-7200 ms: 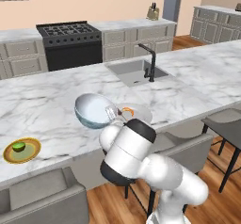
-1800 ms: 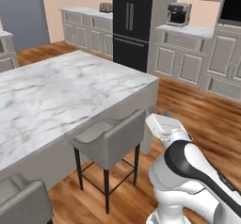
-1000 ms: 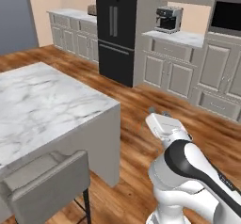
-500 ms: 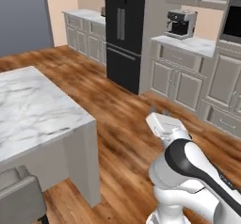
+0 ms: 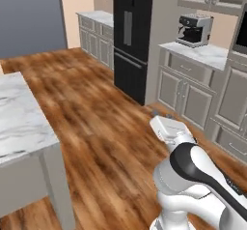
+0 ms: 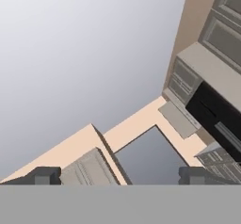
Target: Take the smaller bowl and place it next to the appetizer plate on the dining counter , and place the larger bowl next to the plate with cooked food.
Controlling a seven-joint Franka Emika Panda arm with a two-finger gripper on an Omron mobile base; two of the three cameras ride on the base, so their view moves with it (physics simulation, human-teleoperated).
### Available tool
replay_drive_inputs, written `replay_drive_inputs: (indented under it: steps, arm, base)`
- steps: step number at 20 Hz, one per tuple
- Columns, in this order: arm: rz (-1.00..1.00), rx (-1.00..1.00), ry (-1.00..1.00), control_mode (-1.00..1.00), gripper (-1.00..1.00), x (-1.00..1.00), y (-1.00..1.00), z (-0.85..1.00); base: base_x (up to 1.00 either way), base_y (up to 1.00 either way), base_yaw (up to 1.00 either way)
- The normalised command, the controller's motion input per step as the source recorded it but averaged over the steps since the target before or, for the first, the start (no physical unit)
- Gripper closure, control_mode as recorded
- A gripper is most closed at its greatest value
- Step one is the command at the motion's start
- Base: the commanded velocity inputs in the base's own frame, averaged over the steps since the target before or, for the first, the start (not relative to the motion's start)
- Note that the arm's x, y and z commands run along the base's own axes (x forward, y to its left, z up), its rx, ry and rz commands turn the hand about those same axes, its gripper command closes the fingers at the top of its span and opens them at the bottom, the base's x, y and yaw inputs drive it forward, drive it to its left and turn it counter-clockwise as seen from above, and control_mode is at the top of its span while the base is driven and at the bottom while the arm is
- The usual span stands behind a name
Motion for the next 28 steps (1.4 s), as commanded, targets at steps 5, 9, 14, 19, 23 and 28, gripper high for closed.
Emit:
replay_drive_inputs:
  steps: [5,9,14,19,23,28]
  arm:
    - [0.00,0.00,0.00,1.00,-1.00,0.00,0.00,0.00]
    - [0.00,0.00,0.00,1.00,-1.00,0.00,0.00,0.00]
    - [0.00,0.00,0.00,1.00,-1.00,0.00,0.00,0.00]
    - [0.00,0.00,0.00,1.00,-1.00,0.00,0.00,0.00]
    - [0.00,0.00,0.00,1.00,-1.00,0.00,0.00,0.00]
    - [0.00,0.00,0.00,1.00,-1.00,0.00,0.00,0.00]
  base:
    - [1.00,-0.72,0.04]
    - [1.00,-0.18,0.00]
    - [1.00,0.08,-0.12]
    - [1.00,0.40,-0.17]
    - [1.00,0.34,-0.13]
    - [1.00,0.13,-0.04]
